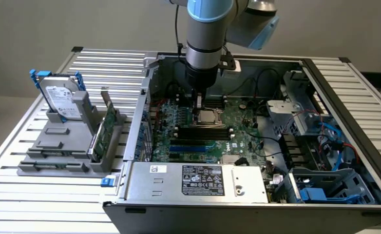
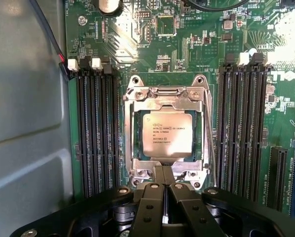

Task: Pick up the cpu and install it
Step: 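Close the cpu cover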

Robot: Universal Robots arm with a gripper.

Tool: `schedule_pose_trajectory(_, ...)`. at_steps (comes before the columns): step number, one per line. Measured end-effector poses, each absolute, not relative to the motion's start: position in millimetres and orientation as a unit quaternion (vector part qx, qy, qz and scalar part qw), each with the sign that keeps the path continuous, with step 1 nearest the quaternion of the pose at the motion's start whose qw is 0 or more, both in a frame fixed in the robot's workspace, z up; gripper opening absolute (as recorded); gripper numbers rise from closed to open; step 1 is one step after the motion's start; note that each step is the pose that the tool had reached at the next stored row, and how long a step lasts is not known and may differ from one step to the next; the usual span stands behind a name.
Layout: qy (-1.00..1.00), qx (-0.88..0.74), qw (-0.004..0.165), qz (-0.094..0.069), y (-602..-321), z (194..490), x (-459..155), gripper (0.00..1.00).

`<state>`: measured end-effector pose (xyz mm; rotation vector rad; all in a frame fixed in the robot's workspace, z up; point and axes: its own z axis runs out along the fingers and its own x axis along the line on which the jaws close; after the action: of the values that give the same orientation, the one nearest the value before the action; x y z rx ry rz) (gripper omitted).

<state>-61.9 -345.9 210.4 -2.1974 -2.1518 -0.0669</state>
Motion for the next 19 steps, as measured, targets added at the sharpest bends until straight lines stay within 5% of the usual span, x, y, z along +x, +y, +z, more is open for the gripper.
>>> schedule_pose_trajectory(19, -0.700, -0.713, 0.038, -0.019, -345.8, 208.9, -61.8, 0.11)
